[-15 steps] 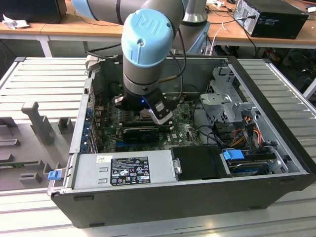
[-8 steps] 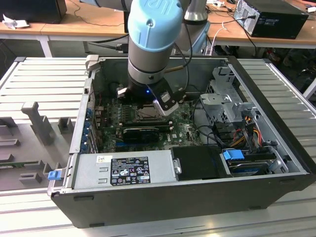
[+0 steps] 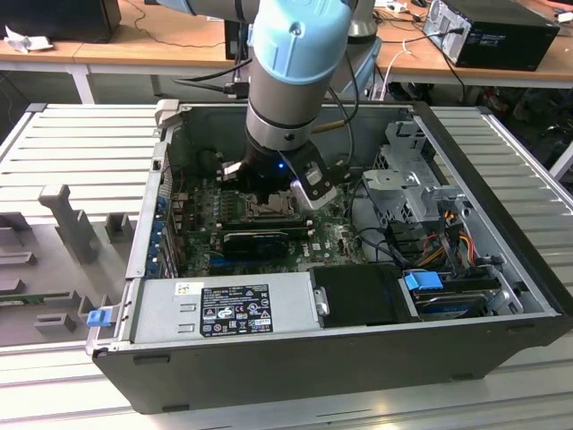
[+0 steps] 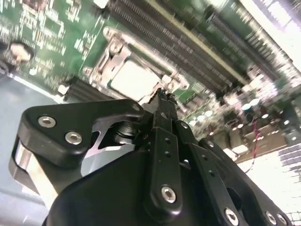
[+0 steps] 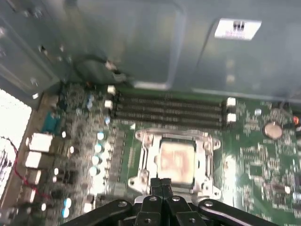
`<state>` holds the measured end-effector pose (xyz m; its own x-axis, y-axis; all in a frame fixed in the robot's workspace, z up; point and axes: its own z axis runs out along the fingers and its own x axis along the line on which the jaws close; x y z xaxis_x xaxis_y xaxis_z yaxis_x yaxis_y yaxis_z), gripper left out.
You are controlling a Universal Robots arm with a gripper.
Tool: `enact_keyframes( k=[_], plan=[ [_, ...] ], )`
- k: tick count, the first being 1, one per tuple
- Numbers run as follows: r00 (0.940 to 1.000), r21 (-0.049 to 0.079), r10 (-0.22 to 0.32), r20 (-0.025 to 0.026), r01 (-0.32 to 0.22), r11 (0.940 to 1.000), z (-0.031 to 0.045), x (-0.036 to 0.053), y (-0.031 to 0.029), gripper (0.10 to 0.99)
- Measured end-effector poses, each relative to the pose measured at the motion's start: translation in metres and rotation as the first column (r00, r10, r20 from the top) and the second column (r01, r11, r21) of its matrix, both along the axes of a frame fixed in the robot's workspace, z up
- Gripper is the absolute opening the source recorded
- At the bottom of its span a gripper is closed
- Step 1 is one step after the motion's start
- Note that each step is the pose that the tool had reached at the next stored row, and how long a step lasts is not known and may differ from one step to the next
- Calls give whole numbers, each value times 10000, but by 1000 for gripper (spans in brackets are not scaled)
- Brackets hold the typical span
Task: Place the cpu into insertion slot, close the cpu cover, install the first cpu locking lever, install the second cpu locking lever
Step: 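Install the second cpu locking lever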
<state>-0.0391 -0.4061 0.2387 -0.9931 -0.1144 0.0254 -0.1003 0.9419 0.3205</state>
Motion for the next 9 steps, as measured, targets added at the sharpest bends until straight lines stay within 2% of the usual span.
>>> enact_keyframes(
  k=[2, 4, 6, 9],
  plan=[
    [10000, -57, 0, -15, 0, 10000, 0, 8, -3, 106],
    [10000, -58, 0, -17, 0, 10000, -1, 8, -23, 106],
    [10000, -58, 0, -17, 0, 10000, -8, 7, -68, 106],
    [10000, -57, -1, -16, 1, 10000, -24, -48, -86, 106]
  ],
)
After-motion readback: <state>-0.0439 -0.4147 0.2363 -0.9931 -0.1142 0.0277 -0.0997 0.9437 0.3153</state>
